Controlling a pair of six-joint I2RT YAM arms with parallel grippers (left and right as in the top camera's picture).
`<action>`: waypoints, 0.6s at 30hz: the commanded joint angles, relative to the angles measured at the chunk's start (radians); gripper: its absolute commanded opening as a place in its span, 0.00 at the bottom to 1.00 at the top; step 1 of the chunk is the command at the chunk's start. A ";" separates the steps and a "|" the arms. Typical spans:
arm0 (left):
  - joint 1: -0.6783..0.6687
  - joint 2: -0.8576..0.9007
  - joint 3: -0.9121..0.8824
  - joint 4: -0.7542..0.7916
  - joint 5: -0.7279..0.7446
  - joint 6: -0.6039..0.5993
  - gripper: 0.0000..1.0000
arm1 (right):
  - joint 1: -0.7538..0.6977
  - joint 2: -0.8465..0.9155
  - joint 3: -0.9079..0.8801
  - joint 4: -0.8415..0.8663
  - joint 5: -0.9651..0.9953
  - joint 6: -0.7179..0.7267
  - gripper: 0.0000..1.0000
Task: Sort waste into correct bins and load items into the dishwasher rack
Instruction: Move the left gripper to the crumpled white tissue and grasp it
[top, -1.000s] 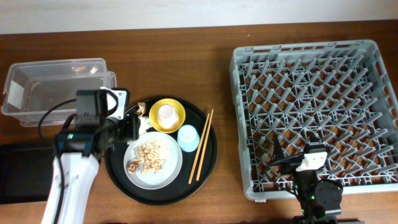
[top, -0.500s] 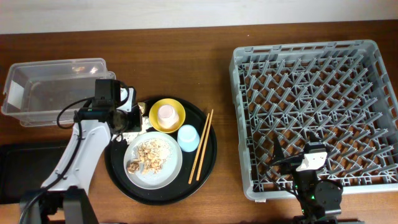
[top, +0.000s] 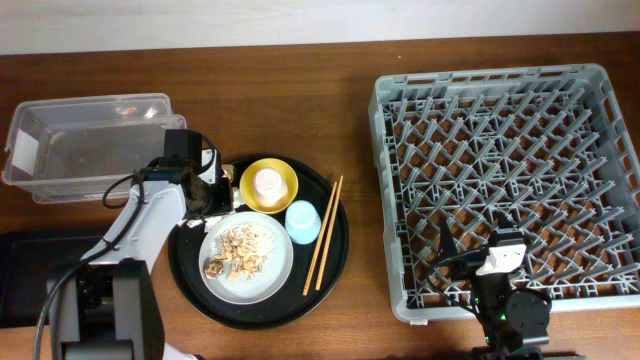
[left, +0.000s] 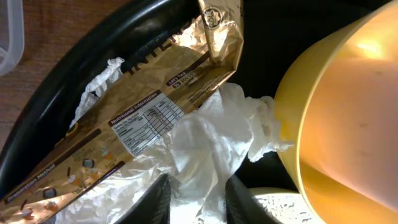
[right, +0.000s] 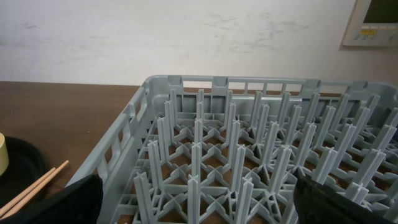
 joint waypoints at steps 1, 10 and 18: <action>-0.003 0.007 0.016 0.002 0.012 -0.004 0.09 | -0.006 -0.003 -0.005 -0.005 0.012 -0.003 0.98; -0.003 -0.066 0.124 -0.124 0.056 -0.004 0.01 | -0.006 -0.003 -0.005 -0.005 0.012 -0.003 0.98; -0.002 -0.220 0.166 -0.269 0.056 -0.004 0.01 | -0.006 -0.003 -0.005 -0.005 0.012 -0.003 0.98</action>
